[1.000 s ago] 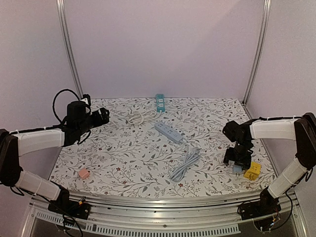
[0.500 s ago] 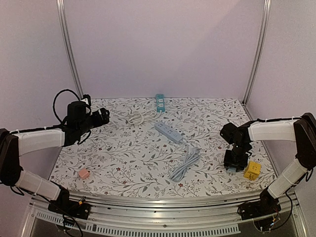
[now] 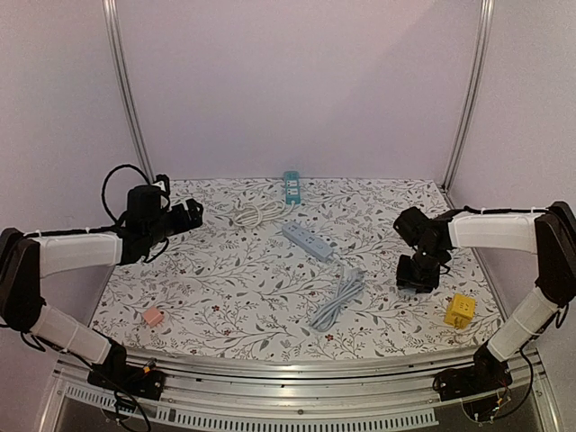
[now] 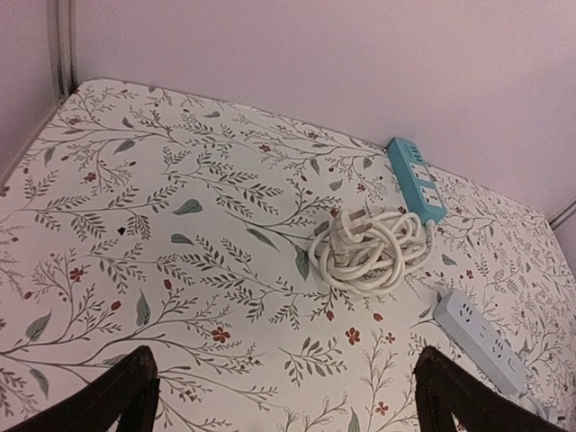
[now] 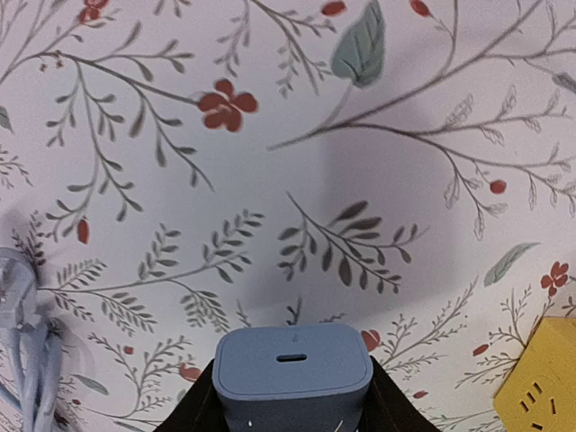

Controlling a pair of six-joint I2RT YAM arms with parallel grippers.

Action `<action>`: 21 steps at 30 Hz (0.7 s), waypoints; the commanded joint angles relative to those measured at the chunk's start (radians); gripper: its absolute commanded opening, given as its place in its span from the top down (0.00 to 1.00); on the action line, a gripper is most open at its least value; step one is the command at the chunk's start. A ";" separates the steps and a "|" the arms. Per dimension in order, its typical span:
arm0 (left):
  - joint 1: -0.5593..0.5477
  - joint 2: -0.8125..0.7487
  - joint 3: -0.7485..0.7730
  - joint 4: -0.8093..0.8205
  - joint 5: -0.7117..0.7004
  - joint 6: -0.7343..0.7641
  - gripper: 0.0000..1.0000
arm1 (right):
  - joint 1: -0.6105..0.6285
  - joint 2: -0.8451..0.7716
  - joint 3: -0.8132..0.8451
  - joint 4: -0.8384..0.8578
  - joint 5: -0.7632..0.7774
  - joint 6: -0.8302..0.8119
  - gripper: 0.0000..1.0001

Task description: Insert the plug

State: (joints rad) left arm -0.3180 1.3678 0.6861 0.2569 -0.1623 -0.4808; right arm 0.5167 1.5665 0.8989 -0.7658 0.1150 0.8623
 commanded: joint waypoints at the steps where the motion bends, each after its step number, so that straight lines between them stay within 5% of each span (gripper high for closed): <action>1: 0.001 0.015 0.023 -0.012 0.016 -0.002 0.01 | 0.027 0.092 0.138 0.088 0.025 -0.070 0.75; 13: 0.001 0.025 0.029 -0.017 0.008 0.002 0.01 | 0.038 0.373 0.332 0.086 0.032 -0.148 0.73; 21: 0.001 0.024 0.029 -0.017 0.002 0.005 0.01 | 0.038 0.386 0.358 0.055 0.024 -0.135 0.47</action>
State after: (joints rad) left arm -0.3180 1.3827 0.6937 0.2554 -0.1593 -0.4824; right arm 0.5499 1.9263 1.2594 -0.6819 0.1326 0.7250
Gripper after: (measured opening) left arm 0.989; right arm 0.500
